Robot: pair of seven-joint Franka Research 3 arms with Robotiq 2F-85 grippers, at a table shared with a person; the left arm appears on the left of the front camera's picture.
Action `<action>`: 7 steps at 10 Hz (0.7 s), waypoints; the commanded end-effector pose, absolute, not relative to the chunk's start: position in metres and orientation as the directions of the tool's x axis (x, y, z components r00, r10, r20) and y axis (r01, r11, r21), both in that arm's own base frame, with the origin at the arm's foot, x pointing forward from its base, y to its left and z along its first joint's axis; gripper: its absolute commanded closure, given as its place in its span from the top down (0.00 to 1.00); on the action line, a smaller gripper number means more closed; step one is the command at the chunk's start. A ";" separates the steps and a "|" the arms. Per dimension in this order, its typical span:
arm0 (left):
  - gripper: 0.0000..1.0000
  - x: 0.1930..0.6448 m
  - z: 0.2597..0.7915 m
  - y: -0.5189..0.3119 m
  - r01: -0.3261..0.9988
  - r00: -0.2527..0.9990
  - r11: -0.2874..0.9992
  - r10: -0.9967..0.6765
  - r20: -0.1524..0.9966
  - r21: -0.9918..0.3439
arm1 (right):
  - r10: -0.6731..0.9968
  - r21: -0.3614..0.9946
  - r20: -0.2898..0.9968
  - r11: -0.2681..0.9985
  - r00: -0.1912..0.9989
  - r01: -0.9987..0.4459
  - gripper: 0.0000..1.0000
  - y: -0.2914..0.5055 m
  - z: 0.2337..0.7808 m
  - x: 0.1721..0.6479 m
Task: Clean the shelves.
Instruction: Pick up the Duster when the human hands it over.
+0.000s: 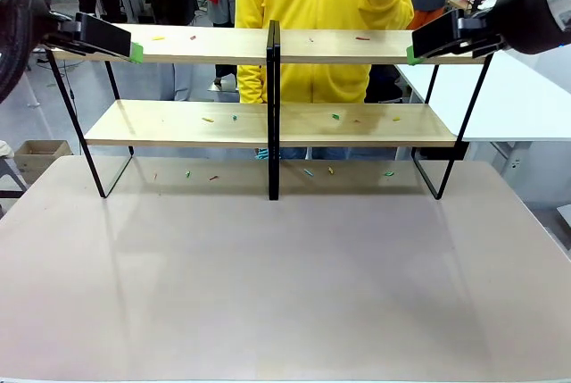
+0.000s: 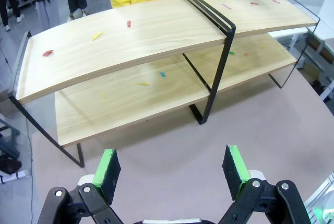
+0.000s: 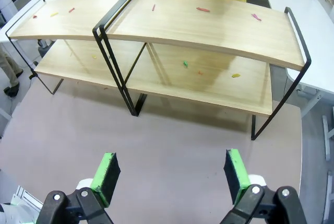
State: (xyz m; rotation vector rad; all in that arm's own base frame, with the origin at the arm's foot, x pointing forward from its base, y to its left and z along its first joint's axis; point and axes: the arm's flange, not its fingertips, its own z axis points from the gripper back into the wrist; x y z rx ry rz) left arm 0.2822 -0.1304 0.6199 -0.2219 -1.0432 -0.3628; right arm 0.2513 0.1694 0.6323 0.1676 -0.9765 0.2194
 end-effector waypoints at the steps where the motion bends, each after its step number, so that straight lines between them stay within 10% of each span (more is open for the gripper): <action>1: 1.00 0.282 0.621 -0.130 0.393 0.448 0.919 -0.185 0.875 -0.007 | 0.108 0.043 0.834 0.965 0.542 -0.259 1.00 0.169 0.632 0.252; 3: 1.00 0.282 0.621 -0.130 0.393 0.448 0.919 -0.185 0.875 -0.007 | 0.109 0.042 0.834 0.965 0.541 -0.259 1.00 0.169 0.632 0.251; 7: 1.00 0.282 0.621 -0.130 0.393 0.448 0.919 -0.185 0.875 -0.007 | -0.256 0.703 0.360 0.707 0.897 -0.080 1.00 -0.001 0.695 0.319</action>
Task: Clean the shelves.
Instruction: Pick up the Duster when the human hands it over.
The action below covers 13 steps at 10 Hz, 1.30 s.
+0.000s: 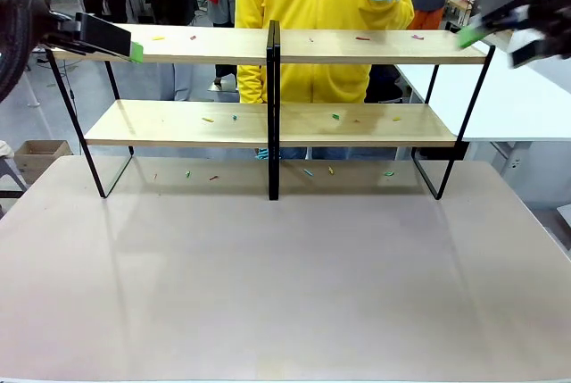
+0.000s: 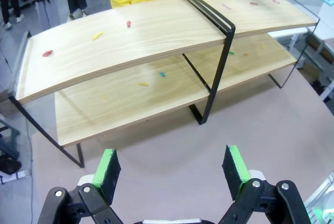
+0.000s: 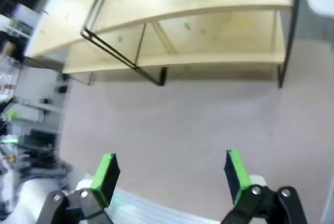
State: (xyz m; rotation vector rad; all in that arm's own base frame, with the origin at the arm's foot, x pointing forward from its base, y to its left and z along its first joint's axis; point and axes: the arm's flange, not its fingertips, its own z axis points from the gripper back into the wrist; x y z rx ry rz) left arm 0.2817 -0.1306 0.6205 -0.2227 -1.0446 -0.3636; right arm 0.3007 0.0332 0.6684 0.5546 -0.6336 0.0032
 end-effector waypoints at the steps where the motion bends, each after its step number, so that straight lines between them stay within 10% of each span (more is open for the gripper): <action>1: 1.00 0.282 0.621 -0.130 0.393 0.448 0.919 -0.185 0.875 -0.007 | -0.436 0.767 0.356 0.642 0.827 0.008 1.00 -0.009 0.692 0.326; 2: 1.00 0.282 0.621 -0.130 0.393 0.448 0.919 -0.185 0.875 -0.007 | -0.163 0.490 0.562 0.855 0.811 -0.168 1.00 0.033 0.668 0.301; 6: 1.00 0.282 0.621 -0.130 0.393 0.448 0.919 -0.185 0.875 -0.007 | -0.314 0.875 0.284 0.471 0.906 -0.111 1.00 0.005 0.695 0.408; 9: 1.00 0.282 0.621 -0.130 0.393 0.448 0.919 -0.185 0.875 -0.007 | -0.298 0.903 0.169 0.430 0.939 -0.025 1.00 0.051 0.696 0.521; 13: 1.00 0.282 0.621 -0.130 0.393 0.448 0.919 -0.185 0.875 -0.007 | -0.354 0.903 0.124 0.427 0.927 0.042 1.00 0.074 0.680 0.549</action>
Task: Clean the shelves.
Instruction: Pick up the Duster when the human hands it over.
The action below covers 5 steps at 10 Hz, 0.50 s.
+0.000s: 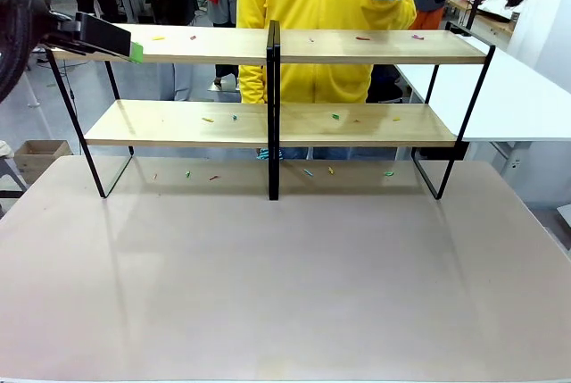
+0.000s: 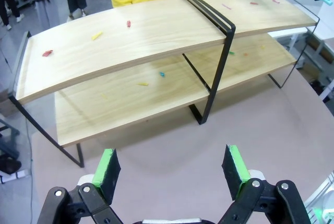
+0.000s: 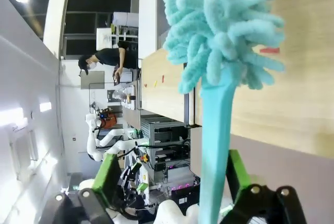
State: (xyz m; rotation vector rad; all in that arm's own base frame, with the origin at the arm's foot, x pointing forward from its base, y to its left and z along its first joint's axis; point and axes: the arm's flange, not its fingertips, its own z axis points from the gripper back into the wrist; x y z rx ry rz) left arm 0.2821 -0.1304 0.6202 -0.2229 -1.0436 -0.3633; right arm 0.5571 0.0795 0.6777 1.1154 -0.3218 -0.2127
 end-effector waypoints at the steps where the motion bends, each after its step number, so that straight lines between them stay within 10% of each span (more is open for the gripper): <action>1: 1.00 0.282 0.621 -0.130 0.393 0.448 0.919 -0.185 0.875 -0.007 | -0.359 0.903 0.123 0.428 0.925 0.046 1.00 0.074 0.677 0.550; 4: 1.00 0.282 0.621 -0.130 0.393 0.448 0.919 -0.185 0.875 -0.007 | -0.388 0.898 0.086 0.430 0.918 0.098 1.00 0.070 0.670 0.553; 5: 1.00 0.282 0.621 -0.130 0.393 0.448 0.919 -0.185 0.875 -0.007 | -0.407 0.891 0.097 0.441 0.908 0.103 0.43 0.070 0.670 0.553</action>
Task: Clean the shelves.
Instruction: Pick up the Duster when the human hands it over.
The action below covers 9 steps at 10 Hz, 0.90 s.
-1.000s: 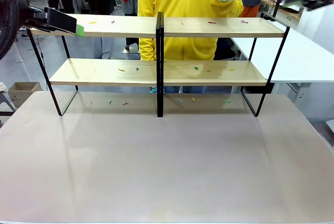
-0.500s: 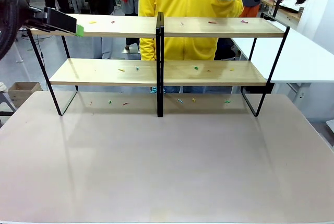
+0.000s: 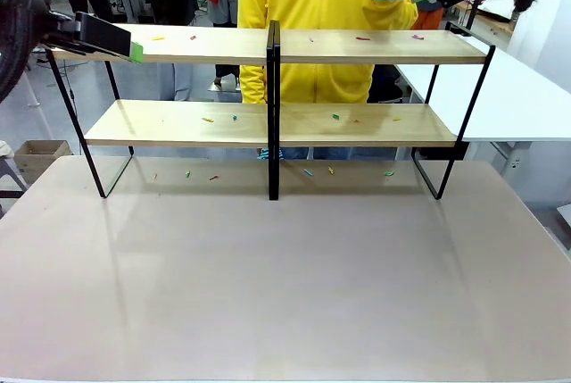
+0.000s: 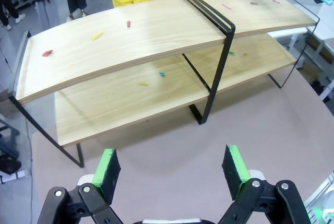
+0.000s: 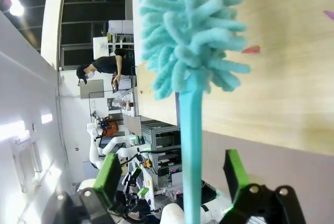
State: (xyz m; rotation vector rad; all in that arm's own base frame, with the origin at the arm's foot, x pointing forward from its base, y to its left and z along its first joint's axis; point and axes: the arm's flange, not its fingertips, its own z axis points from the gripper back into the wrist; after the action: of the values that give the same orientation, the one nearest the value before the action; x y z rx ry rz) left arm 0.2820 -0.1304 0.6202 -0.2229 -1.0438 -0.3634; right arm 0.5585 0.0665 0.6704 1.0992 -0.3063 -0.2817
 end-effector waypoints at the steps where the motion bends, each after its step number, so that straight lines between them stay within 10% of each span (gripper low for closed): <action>1: 1.00 0.282 0.621 -0.130 0.393 0.448 0.919 -0.185 0.875 -0.007 | -0.407 0.898 0.095 0.429 0.908 0.098 0.43 0.069 0.671 0.552; 2: 1.00 0.282 0.621 -0.130 0.393 0.448 0.919 -0.185 0.875 -0.007 | -0.422 0.897 0.102 0.430 0.901 0.100 0.00 0.068 0.671 0.552; 4: 1.00 0.282 0.621 -0.130 0.393 0.448 0.919 -0.185 0.875 -0.007 | -0.428 0.890 0.097 0.441 0.899 0.114 0.00 0.069 0.669 0.553; 5: 1.00 0.282 0.621 -0.130 0.393 0.448 0.919 -0.185 0.875 -0.007 | -0.425 0.890 0.093 0.441 0.900 0.117 0.16 0.070 0.667 0.554; 9: 1.00 0.282 0.621 -0.130 0.393 0.448 0.919 -0.185 0.875 -0.007 | -0.437 0.884 0.083 0.448 0.896 0.136 0.00 0.067 0.664 0.554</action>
State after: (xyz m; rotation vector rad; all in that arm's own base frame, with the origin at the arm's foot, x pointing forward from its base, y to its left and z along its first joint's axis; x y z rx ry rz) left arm 0.2820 -0.1304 0.6202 -0.2229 -1.0437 -0.3634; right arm 0.5600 0.0678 0.6647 1.0796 -0.3100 -0.3289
